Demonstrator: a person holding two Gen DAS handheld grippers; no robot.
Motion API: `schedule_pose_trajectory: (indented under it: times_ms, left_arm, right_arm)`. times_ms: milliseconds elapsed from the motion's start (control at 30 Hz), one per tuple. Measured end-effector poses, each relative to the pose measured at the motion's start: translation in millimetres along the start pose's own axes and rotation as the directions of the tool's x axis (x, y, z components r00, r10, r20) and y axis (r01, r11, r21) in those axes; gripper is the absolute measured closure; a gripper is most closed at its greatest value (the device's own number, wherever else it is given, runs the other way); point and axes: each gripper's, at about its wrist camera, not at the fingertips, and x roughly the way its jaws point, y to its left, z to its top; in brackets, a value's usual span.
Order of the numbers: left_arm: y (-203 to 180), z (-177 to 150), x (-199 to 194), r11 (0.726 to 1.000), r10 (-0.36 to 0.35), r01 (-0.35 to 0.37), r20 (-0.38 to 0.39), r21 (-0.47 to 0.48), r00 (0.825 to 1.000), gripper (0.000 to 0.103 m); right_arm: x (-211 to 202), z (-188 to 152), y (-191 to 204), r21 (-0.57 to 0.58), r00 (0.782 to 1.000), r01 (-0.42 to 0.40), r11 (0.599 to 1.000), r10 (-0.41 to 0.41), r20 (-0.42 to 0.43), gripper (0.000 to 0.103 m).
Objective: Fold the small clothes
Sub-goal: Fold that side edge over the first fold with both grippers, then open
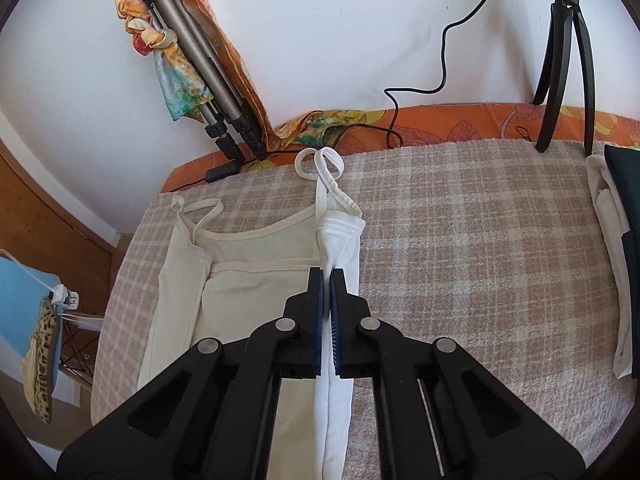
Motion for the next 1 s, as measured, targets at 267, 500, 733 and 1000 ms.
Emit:
schedule_pose_trajectory:
  times_ms: [267, 500, 733, 1000]
  left_arm:
    - [25.5, -9.7, -10.9, 0.998, 0.042, -0.041, 0.013, -0.052, 0.999, 0.098]
    - [46.0, -20.0, -4.3, 0.993, 0.072, -0.075, -0.028, -0.094, 0.997, 0.098]
    - [55.6, -24.9, -1.0, 0.988, 0.084, -0.092, -0.063, -0.123, 0.994, 0.098]
    - [54.6, -25.4, -13.7, 0.983, 0.158, -0.162, -0.056, -0.087, 0.986, 0.093]
  right_arm:
    - [19.0, -0.7, 43.6, -0.033, 0.999, -0.029, 0.999, 0.029, -0.013, 0.098]
    - [55.9, -12.4, 73.2, -0.098, 0.998, -0.004, 0.995, -0.003, -0.064, 0.098]
    - [76.1, -16.2, 76.1, -0.104, 0.995, 0.019, 0.994, -0.029, -0.092, 0.098]
    - [67.3, -13.6, 69.7, -0.056, 0.997, -0.011, 0.998, 0.007, -0.077, 0.096]
